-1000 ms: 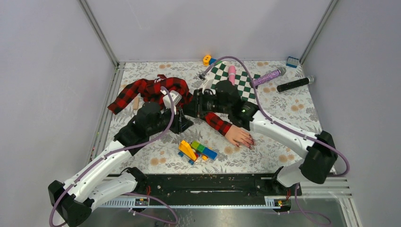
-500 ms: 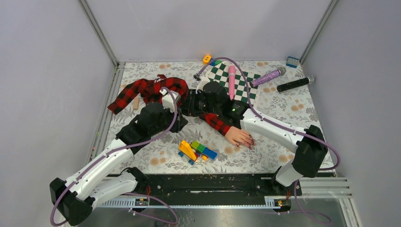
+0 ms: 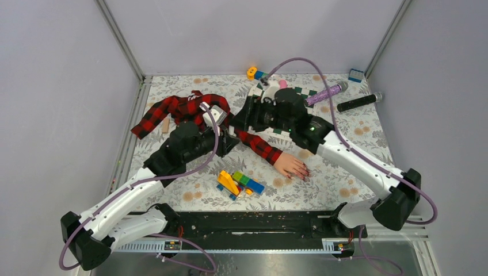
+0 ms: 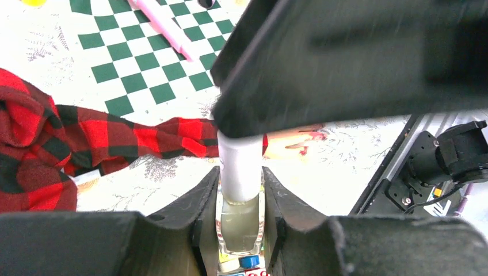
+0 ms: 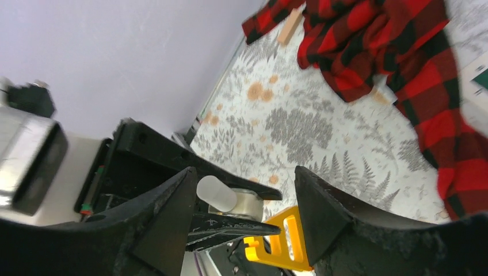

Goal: Paint the nails
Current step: Screw the nail polish bottle.

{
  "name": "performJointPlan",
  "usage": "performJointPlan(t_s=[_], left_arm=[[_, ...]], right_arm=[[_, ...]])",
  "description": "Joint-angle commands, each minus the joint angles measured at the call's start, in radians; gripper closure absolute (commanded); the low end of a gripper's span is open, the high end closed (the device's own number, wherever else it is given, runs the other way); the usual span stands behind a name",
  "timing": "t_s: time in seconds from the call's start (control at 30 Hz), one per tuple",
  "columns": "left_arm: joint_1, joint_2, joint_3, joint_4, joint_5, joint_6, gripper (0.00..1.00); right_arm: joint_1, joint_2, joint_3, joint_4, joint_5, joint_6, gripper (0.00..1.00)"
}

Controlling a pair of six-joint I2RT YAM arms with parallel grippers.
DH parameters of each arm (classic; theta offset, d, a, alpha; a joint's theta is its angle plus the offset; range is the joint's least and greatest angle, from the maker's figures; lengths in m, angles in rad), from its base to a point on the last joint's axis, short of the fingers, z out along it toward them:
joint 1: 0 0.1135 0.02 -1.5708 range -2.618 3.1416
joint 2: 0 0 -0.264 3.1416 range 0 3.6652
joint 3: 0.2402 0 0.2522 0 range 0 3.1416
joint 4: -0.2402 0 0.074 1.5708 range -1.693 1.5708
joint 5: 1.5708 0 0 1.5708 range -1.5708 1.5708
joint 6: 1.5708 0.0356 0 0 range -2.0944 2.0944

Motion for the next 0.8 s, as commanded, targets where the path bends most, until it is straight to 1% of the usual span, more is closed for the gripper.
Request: performJointPlan(t_s=[0.0,0.1,0.2,0.27,0.37,0.47,0.53,0.63,0.77], left_arm=[[-0.002,0.022,0.065,0.091,0.084,0.021,1.00],[-0.002,0.022,0.066,0.097,0.111,0.019,1.00],[-0.002,0.011,0.068,0.105,0.161,0.024,1.00],[-0.001,0.006,0.070,0.130,0.254,0.021,1.00],[-0.001,0.011,0.076,0.175,0.434,0.003,1.00],[-0.001,0.015,0.069,0.275,0.619,-0.050,1.00],[-0.001,0.021,0.066,0.336,0.729,-0.092,1.00],[-0.001,0.048,0.075,0.399,0.880,-0.148,1.00],[-0.003,0.080,0.066,0.509,0.980,-0.248,1.00]], right_arm=[[-0.087,-0.101,0.015,0.039,-0.109,-0.047,0.30],[-0.115,-0.156,-0.024,0.097,-0.096,-0.052,0.27],[-0.136,-0.196,-0.060,0.169,-0.139,-0.088,0.26],[-0.150,-0.228,-0.102,0.232,-0.190,-0.118,0.25],[-0.170,-0.297,-0.186,0.341,-0.284,-0.145,0.25],[-0.173,-0.394,-0.292,0.503,-0.397,-0.156,0.29],[-0.174,-0.428,-0.350,0.644,-0.501,-0.125,0.29],[-0.174,-0.418,-0.383,0.874,-0.656,-0.022,0.27],[-0.170,-0.339,-0.360,1.100,-0.794,0.165,0.27]])
